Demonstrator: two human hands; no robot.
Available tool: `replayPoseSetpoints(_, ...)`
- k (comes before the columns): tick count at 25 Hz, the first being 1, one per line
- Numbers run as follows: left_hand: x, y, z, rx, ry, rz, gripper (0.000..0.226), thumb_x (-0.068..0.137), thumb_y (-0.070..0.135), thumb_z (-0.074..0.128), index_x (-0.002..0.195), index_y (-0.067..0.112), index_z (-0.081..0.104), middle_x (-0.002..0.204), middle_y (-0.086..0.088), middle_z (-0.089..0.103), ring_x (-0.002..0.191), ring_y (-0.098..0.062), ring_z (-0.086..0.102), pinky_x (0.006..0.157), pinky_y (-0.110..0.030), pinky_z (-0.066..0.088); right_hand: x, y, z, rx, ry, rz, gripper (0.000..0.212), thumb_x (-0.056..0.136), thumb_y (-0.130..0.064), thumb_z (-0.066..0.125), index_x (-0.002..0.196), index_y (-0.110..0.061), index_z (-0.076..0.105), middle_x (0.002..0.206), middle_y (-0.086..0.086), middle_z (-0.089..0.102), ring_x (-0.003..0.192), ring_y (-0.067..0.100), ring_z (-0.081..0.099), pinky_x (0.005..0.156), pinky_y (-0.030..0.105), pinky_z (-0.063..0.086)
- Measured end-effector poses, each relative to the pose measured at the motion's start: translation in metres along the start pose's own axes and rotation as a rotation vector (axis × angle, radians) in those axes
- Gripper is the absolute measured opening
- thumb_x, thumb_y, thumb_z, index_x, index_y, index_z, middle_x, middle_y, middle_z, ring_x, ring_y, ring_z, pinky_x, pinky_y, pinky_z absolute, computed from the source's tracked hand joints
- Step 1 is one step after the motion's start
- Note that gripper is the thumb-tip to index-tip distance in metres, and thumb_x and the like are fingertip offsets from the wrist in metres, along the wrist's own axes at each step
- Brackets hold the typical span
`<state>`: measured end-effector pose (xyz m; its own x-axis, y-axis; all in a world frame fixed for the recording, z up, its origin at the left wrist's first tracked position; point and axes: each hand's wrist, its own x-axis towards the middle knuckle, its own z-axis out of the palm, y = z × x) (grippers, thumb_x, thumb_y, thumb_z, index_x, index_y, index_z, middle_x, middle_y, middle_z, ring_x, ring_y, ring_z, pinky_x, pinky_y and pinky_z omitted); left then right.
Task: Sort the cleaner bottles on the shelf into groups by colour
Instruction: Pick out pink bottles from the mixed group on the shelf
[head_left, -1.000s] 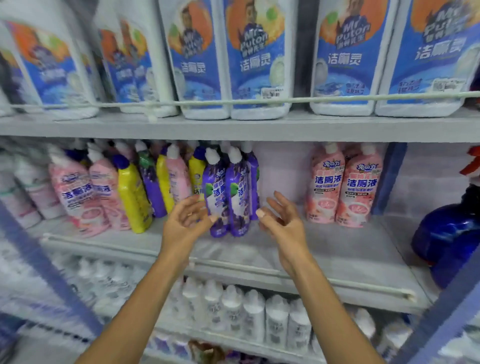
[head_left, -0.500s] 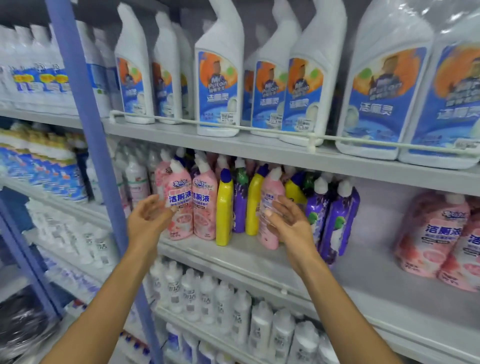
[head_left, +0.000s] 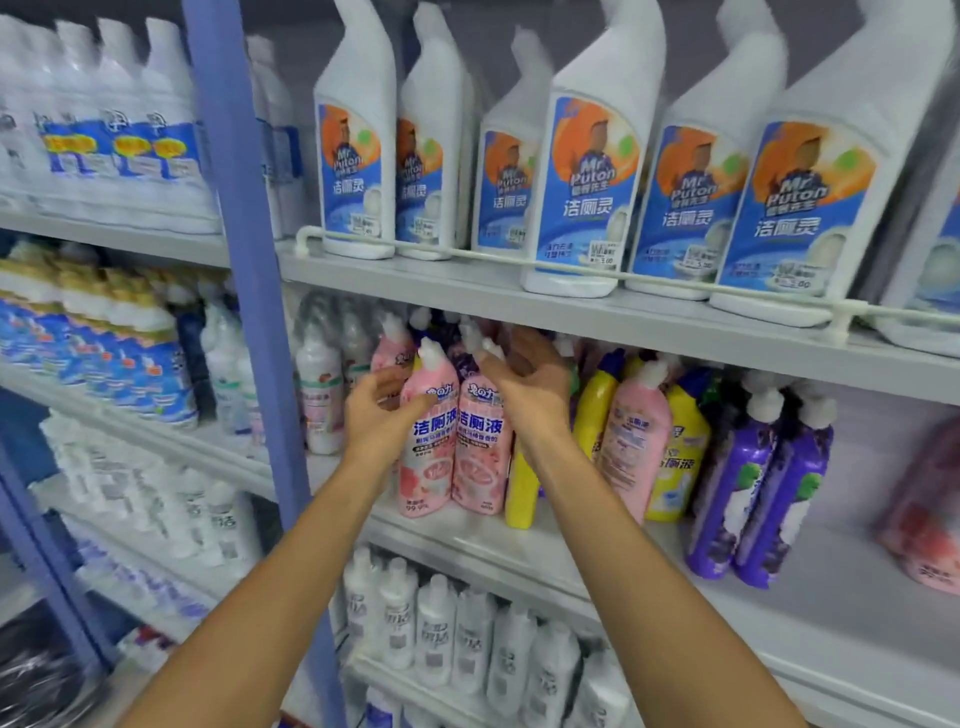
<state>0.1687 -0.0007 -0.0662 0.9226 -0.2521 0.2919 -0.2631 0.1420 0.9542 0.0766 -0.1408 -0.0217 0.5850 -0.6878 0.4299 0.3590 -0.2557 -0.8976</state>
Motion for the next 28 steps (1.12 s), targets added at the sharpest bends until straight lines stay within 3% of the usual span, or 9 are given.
replayPoseSetpoints(3,0.006,-0.002,0.005,0.056,-0.063,0.007,0.046,0.077,-0.005,0.081,0.117,0.011,0.063,0.096,0.007,0.067,0.084,-0.006,0.066,0.066,-0.009,0.052,0.007,0.011,0.019,-0.324,0.023,-0.051,0.048,0.079,-0.020,0.082,0.124,-0.027,0.067,0.120,-0.011,0.070,0.095,0.006,0.068,0.088,0.024,0.053)
replayPoseSetpoints(6,0.008,-0.005,0.000,0.055,-0.109,-0.004,0.047,0.076,-0.004,0.082,0.115,0.013,0.064,0.094,0.007,0.069,0.069,0.008,0.066,0.061,-0.010,0.053,0.006,0.021,0.014,-0.511,0.026,-0.068,0.055,0.082,-0.017,0.079,0.133,-0.029,0.063,0.126,-0.006,0.068,0.092,0.011,0.063,0.080,0.024,0.050)
replayPoseSetpoints(9,0.006,-0.004,-0.009,0.038,-0.126,0.009,0.050,0.075,-0.003,0.084,0.118,0.009,0.064,0.101,0.003,0.071,0.076,0.006,0.069,0.071,-0.019,0.059,-0.008,0.036,0.002,-0.561,-0.027,-0.121,0.056,0.079,-0.030,0.081,0.131,-0.029,0.060,0.127,-0.003,0.069,0.107,0.019,0.067,0.088,0.033,0.056)
replayPoseSetpoints(11,0.001,-0.004,-0.014,0.017,-0.142,0.033,0.053,0.074,-0.002,0.084,0.122,0.008,0.064,0.108,0.000,0.072,0.087,0.000,0.071,0.074,-0.020,0.060,-0.022,0.049,-0.002,-0.584,-0.049,-0.123,0.054,0.076,-0.037,0.083,0.124,-0.025,0.063,0.118,0.000,0.071,0.103,0.021,0.067,0.086,0.039,0.057)
replayPoseSetpoints(14,-0.008,-0.004,-0.017,0.026,-0.155,0.083,0.052,0.074,0.003,0.086,0.122,0.011,0.067,0.115,0.001,0.074,0.102,-0.011,0.071,0.085,-0.029,0.059,-0.029,0.049,-0.012,-0.517,-0.046,-0.158,0.049,0.075,-0.036,0.086,0.117,-0.024,0.066,0.107,-0.003,0.073,0.094,0.017,0.069,0.080,0.042,0.059)
replayPoseSetpoints(17,-0.024,0.006,-0.011,0.012,-0.196,0.148,0.047,0.076,0.002,0.085,0.120,0.011,0.069,0.117,0.001,0.074,0.106,-0.015,0.071,0.093,-0.035,0.057,-0.038,0.026,-0.038,-0.398,-0.079,-0.108,0.051,0.075,-0.036,0.089,0.120,-0.025,0.067,0.103,-0.010,0.074,0.090,0.008,0.071,0.078,0.036,0.061)
replayPoseSetpoints(24,-0.067,0.037,0.052,-0.030,-0.349,0.199,0.046,0.077,0.007,0.086,0.119,0.015,0.069,0.112,0.001,0.076,0.103,-0.017,0.072,0.088,-0.031,0.058,-0.057,-0.027,-0.148,-0.273,-0.127,-0.073,0.051,0.078,-0.018,0.088,0.123,-0.020,0.065,0.108,-0.007,0.074,0.095,0.004,0.072,0.077,0.021,0.059)
replayPoseSetpoints(28,-0.109,0.039,0.127,-0.090,-0.479,0.168,0.046,0.077,0.007,0.085,0.119,0.016,0.069,0.110,0.005,0.077,0.101,-0.012,0.072,0.083,-0.023,0.056,-0.076,-0.039,-0.237,-0.278,-0.060,-0.023,0.054,0.078,-0.012,0.087,0.127,-0.019,0.065,0.111,-0.003,0.076,0.102,0.013,0.073,0.082,0.033,0.062)
